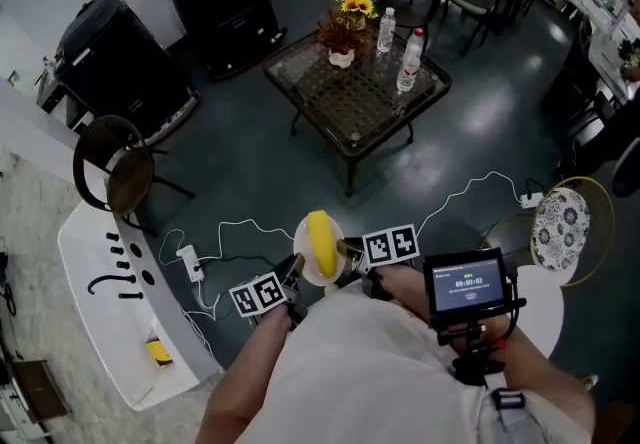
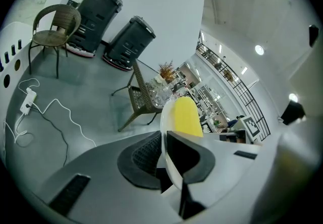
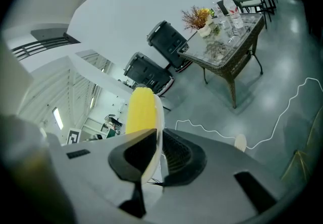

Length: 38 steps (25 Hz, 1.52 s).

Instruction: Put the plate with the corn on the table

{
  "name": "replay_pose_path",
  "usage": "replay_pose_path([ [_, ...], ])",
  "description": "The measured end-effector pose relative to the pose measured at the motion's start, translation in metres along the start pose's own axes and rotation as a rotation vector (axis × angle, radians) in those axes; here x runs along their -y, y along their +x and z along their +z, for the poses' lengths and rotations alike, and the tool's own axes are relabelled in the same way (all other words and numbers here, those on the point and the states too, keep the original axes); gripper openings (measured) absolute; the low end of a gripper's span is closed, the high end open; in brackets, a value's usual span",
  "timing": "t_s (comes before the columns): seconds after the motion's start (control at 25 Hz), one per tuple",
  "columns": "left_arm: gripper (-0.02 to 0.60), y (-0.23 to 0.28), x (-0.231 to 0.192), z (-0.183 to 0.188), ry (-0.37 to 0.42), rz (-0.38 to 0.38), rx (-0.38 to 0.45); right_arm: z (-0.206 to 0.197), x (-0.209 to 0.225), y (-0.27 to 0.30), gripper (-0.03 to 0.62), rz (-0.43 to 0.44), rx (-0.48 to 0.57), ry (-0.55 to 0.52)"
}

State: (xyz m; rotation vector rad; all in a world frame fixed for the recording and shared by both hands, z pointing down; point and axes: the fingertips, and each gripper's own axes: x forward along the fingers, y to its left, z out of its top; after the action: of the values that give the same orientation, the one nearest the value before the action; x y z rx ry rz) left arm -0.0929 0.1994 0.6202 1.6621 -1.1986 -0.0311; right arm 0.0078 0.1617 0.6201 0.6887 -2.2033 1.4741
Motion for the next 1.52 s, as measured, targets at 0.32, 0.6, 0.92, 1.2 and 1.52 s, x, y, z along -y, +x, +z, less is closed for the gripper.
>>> replay_pose_path([
  [0.32,0.041,0.028,0.007,0.005,-0.017,0.008,-0.027,0.018,0.023,-0.004,0.046,0.004,-0.026,0.04],
  [0.6,0.041,0.051,0.009,0.024,-0.033,0.024,-0.011,0.048,0.035,0.0,0.046,0.014,-0.048,0.016],
  [0.92,0.043,0.084,0.01,0.06,-0.015,0.038,-0.002,0.095,0.051,0.013,0.046,0.021,-0.058,0.01],
  [1.2,0.043,0.121,0.015,0.081,0.012,0.058,-0.019,0.13,0.07,0.012,0.046,0.049,-0.052,0.012],
  [1.52,0.043,0.147,0.02,0.098,0.014,0.068,-0.014,0.157,0.085,0.013,0.044,0.06,-0.053,0.007],
])
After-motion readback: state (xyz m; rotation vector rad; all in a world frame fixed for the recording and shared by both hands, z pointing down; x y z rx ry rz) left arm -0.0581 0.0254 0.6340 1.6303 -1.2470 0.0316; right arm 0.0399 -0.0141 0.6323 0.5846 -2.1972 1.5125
